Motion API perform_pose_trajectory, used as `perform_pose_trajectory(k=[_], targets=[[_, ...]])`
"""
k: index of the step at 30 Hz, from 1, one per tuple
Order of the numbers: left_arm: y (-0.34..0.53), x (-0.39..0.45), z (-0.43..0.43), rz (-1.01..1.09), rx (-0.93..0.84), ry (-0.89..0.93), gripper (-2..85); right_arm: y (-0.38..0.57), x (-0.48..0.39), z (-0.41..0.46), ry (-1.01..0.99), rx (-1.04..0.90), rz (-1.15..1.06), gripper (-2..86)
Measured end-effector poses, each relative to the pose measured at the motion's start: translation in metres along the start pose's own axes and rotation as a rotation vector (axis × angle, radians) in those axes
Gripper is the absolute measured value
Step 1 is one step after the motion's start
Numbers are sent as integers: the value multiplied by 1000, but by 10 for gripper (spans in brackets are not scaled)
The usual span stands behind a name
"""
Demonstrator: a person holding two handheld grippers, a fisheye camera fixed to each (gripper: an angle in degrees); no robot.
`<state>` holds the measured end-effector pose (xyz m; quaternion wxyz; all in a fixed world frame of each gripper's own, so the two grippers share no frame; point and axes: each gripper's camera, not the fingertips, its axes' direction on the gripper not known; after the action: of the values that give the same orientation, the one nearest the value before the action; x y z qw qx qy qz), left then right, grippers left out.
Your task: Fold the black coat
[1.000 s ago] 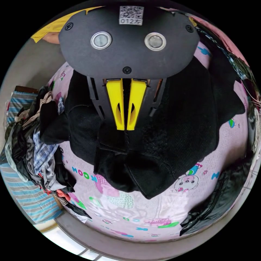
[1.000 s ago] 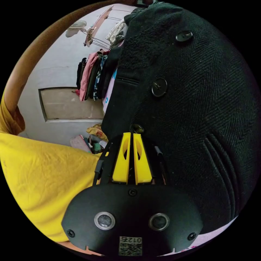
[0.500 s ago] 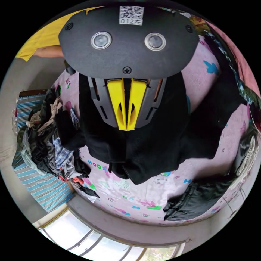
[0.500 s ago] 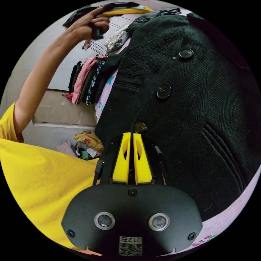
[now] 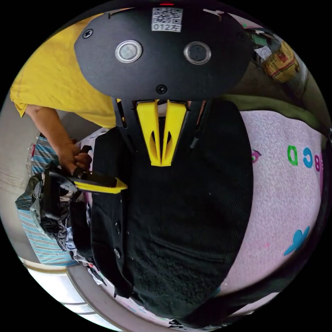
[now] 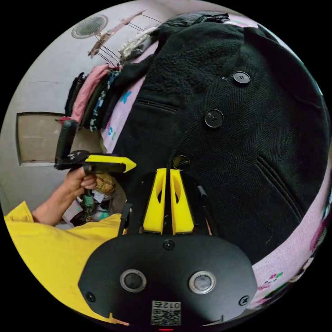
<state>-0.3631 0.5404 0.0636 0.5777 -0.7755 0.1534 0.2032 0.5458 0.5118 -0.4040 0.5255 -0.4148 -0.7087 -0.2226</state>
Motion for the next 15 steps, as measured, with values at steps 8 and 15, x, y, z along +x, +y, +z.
perform_pose_trajectory(k=[8, 15], targets=[[26, -3, -5, 173, 29, 44, 5, 10, -23, -9, 163, -50, -30, 32], [28, 0, -22, 302, 38, 8, 4, 131, 43, -101, 135, 229, 197, 69]])
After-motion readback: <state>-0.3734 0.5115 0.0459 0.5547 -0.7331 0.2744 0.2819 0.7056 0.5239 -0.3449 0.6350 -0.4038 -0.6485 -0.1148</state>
